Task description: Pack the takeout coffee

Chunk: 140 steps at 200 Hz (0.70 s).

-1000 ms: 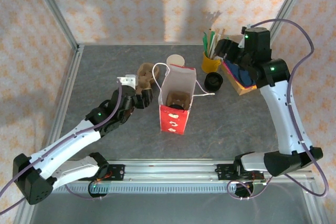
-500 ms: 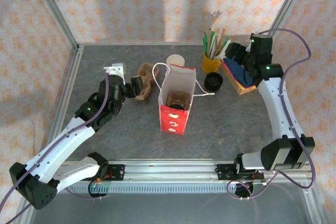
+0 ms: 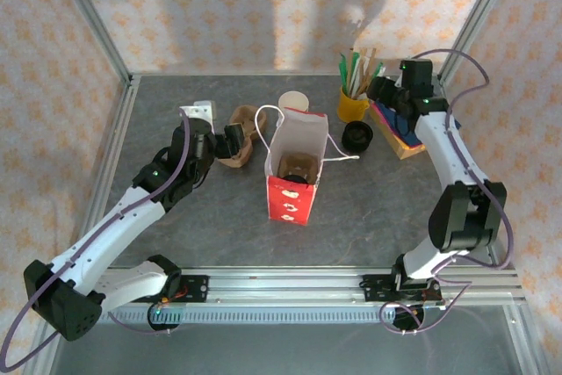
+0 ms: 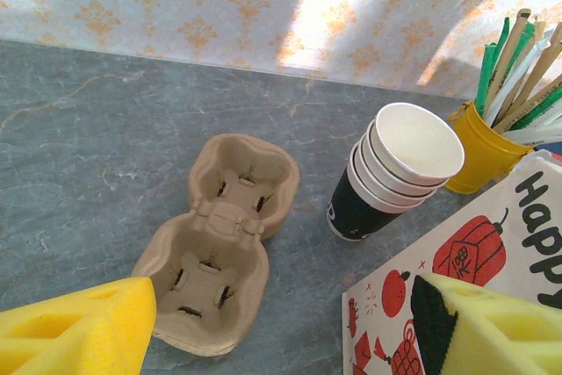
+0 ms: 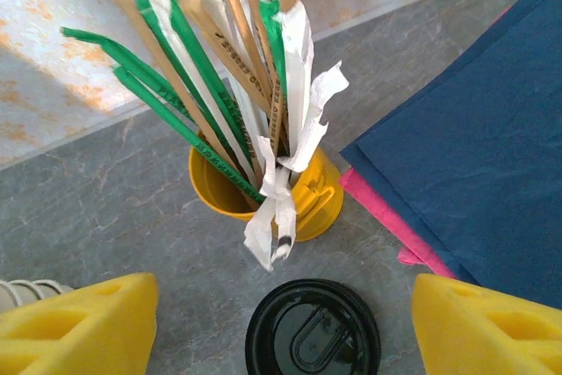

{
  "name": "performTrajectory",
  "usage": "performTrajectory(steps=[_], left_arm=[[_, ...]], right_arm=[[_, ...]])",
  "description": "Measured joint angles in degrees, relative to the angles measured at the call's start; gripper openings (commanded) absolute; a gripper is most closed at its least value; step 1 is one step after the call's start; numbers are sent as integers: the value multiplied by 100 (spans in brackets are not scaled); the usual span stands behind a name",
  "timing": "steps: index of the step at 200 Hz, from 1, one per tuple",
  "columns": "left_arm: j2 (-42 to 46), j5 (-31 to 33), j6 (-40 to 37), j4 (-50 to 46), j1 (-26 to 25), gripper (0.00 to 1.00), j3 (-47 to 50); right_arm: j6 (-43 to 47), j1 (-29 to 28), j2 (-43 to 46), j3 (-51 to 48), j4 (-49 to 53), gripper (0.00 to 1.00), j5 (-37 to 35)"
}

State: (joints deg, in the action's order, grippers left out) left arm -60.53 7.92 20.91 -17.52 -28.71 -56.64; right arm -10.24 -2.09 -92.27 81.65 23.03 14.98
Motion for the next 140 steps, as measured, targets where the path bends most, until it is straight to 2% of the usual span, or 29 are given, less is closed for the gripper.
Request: performTrajectory(steps=[29,66,140], left_arm=[[0,-7,2,37,0,78,0],[0,-46,17,116,0,78,0],[2,-44,15,151,0,78,0]], right_arm=[[-2,0,-542,262,0,61,94],[50,0,-955,564,7,55,208],[133,0,-1287,1150,9,56,437]])
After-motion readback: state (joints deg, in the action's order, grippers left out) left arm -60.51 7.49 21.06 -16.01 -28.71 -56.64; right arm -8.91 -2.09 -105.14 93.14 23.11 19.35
